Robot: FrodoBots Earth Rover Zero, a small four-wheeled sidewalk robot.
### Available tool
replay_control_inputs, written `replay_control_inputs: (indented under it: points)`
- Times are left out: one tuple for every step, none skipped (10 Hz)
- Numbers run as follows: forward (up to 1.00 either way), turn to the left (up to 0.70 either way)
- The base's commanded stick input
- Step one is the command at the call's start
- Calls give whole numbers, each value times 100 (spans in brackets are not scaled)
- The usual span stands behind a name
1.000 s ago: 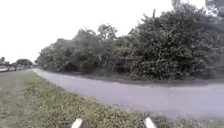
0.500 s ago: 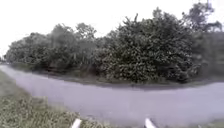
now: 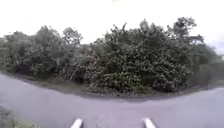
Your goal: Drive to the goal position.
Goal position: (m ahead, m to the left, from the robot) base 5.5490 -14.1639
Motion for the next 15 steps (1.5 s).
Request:
replay_control_inputs:
  points:
    - [85,-34]
    - [85,-34]
    - [85,-34]
    - [85,-34]
    - [85,-34]
    - [85,-34]
    - [85,-34]
    - [85,-34]
    - [85,-34]
    - [85,-34]
    - [85,-34]
    - [85,-34]
    - [85,-34]
    - [85,-34]
    - [85,-34]
